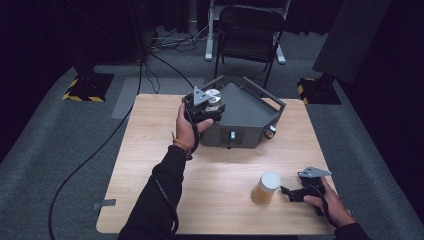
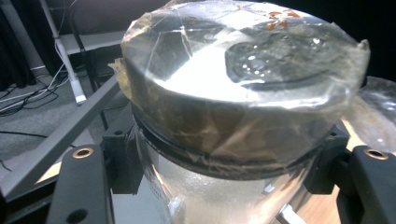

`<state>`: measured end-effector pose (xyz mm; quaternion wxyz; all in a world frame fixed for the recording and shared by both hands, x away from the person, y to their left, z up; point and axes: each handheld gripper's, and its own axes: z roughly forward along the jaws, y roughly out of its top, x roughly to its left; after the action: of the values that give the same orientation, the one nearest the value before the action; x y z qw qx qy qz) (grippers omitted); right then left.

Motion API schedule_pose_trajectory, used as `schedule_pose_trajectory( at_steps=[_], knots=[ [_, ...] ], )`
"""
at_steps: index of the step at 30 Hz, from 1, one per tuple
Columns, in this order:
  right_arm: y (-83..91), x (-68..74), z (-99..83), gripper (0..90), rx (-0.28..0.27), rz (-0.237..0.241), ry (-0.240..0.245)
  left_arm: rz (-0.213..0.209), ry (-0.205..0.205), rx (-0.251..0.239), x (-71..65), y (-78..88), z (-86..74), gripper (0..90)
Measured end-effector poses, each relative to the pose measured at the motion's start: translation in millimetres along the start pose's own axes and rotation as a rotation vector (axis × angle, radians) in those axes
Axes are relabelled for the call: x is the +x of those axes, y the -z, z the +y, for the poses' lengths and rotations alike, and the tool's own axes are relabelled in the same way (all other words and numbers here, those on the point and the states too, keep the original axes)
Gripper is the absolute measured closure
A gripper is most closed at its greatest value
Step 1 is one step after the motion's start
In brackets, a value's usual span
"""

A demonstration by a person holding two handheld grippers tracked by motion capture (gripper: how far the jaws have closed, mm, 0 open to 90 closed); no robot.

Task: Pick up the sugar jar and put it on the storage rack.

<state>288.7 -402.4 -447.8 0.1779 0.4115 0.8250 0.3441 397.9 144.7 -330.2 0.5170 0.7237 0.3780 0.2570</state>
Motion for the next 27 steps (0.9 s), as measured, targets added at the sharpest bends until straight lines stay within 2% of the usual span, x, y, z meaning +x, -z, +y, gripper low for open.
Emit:
schedule_pose_trajectory(
  at_steps=[3,11,15,21,27],
  knots=[
    [0.0,-0.1,0.0,0.0,0.0,0.0,0.001,0.007,-0.004,0.005,0.4,-7.1,3.9,30.5],
    [0.0,-0.1,0.0,0.0,0.0,0.001,0.002,0.025,0.02,0.023,3.5,-24.2,7.8,30.5],
    [-0.1,-0.1,-0.2,0.0,-0.002,0.002,0.002,0.048,0.008,0.041,2.4,-30.2,8.9,30.5],
    [-0.1,-0.2,-0.2,0.0,-0.002,0.003,0.003,0.065,0.013,0.062,4.0,-38.6,6.0,30.5],
    [-0.1,-0.3,-0.2,0.0,-0.002,0.004,0.005,0.062,0.046,0.069,6.4,-44.3,2.5,30.5]
  ],
)
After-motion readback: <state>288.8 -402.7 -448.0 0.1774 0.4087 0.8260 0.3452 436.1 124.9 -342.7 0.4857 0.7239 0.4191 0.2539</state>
